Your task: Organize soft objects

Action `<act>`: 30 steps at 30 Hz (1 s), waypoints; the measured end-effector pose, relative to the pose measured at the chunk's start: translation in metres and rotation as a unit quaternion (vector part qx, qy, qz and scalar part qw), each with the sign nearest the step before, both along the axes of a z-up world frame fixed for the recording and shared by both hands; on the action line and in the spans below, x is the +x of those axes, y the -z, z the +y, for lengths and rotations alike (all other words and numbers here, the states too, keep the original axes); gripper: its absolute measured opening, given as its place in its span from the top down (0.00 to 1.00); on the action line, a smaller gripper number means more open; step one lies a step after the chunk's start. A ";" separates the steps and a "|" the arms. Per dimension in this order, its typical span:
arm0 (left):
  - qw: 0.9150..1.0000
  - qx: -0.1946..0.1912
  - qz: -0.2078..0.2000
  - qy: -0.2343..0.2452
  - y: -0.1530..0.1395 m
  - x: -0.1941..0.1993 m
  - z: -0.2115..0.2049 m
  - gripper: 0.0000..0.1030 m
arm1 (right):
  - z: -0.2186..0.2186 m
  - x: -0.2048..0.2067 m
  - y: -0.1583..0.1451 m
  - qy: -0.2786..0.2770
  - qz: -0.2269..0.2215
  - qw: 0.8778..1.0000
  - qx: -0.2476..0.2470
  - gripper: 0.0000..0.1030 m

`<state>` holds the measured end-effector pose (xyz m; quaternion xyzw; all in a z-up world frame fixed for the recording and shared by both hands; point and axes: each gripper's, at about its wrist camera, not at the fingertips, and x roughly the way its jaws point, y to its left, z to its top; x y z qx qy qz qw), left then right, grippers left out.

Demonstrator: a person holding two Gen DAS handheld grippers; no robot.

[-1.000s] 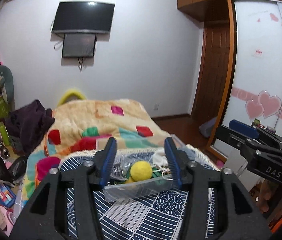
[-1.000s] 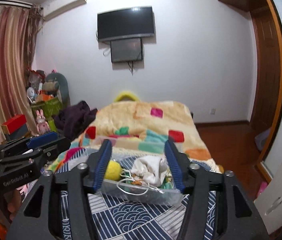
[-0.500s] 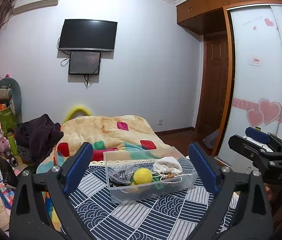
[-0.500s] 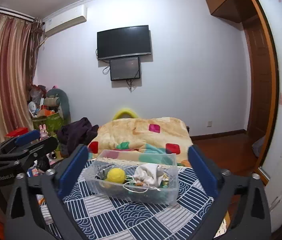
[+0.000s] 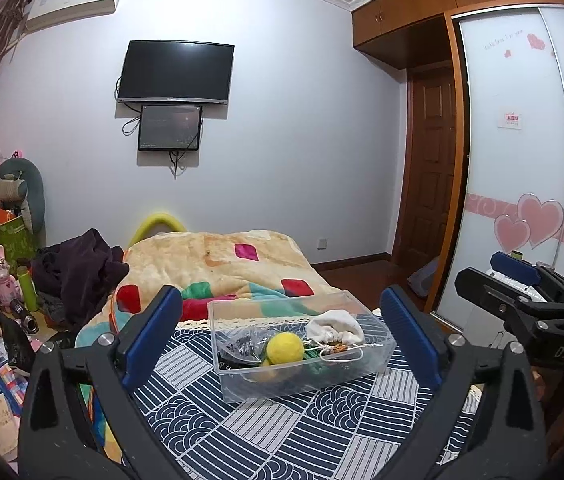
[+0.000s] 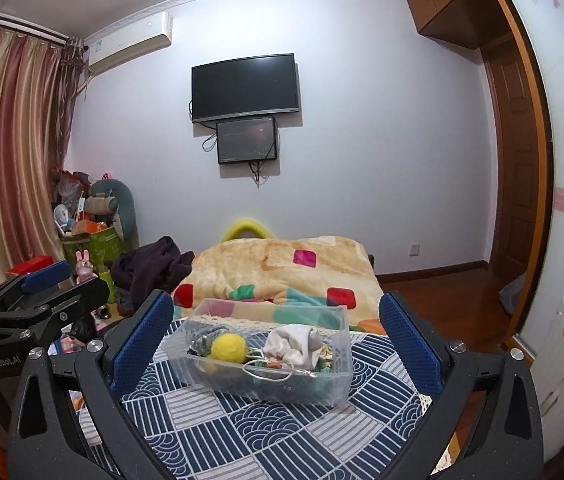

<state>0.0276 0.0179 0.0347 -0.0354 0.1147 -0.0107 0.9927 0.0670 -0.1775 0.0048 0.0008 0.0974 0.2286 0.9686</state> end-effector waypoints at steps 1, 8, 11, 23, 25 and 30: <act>1.000 0.000 0.000 0.000 0.000 0.000 -0.001 0.02 | 0.000 0.000 0.000 0.000 -0.001 1.000 0.000 0.00; 1.000 0.001 0.000 0.002 0.001 -0.001 -0.002 0.02 | -0.001 -0.002 0.000 -0.002 -0.002 1.000 0.000 0.00; 1.000 0.001 0.001 0.002 0.001 -0.002 -0.002 0.02 | -0.001 -0.003 -0.001 -0.002 -0.004 1.000 -0.002 0.00; 1.000 0.001 0.000 -0.001 0.000 -0.003 -0.001 0.00 | -0.001 -0.004 -0.002 -0.002 -0.005 1.000 -0.001 0.00; 1.000 0.001 0.000 -0.001 0.000 -0.002 -0.001 0.00 | -0.001 -0.004 -0.002 -0.002 -0.005 1.000 -0.001 0.00; 1.000 0.002 0.001 -0.001 0.000 -0.003 -0.001 0.00 | -0.001 -0.004 -0.002 -0.003 -0.005 1.000 0.000 0.00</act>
